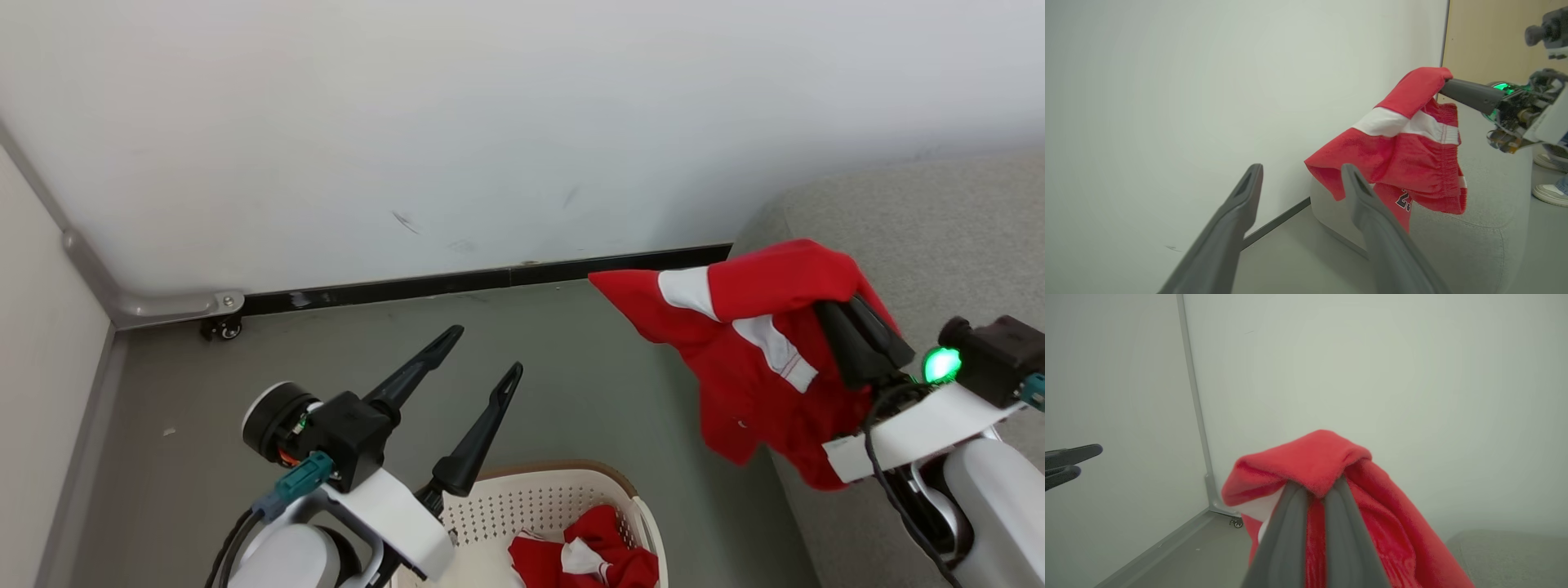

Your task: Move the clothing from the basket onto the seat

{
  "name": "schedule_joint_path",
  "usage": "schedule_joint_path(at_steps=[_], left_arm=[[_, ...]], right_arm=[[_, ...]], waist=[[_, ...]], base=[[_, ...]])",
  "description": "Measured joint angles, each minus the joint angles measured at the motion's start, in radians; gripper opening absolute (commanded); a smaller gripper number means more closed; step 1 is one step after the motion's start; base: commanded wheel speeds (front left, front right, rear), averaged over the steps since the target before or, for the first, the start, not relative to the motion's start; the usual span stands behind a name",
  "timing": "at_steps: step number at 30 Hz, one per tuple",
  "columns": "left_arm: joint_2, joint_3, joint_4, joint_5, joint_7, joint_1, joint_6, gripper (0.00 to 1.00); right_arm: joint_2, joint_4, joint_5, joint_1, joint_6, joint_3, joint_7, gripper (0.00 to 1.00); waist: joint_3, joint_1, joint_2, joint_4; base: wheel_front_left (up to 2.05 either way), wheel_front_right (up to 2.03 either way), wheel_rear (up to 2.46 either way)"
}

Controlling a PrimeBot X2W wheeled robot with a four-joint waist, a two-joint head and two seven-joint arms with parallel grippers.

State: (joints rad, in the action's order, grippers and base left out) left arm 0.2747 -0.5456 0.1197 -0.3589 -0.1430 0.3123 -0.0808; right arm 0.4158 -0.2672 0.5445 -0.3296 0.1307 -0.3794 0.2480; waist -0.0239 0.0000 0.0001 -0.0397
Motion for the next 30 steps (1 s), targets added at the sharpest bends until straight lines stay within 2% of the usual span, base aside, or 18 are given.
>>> schedule_joint_path(at_steps=[16, 30], left_arm=[[0.018, -0.068, -0.028, -0.016, -0.034, -0.034, -0.033, 1.00], [0.019, -0.114, -0.064, -0.018, -0.052, -0.068, -0.035, 1.00]], right_arm=[[0.021, 0.038, -0.045, 0.113, 0.000, 0.145, -0.005, 0.00], [0.021, 0.080, -0.064, 0.190, 0.000, 0.242, -0.038, 0.00]], waist=[[0.005, 0.0000, 0.0000, -0.078], [0.015, 0.0000, 0.0000, -0.162]], base=[[0.00, 0.00, 0.00], [0.00, 0.00, 0.00]])
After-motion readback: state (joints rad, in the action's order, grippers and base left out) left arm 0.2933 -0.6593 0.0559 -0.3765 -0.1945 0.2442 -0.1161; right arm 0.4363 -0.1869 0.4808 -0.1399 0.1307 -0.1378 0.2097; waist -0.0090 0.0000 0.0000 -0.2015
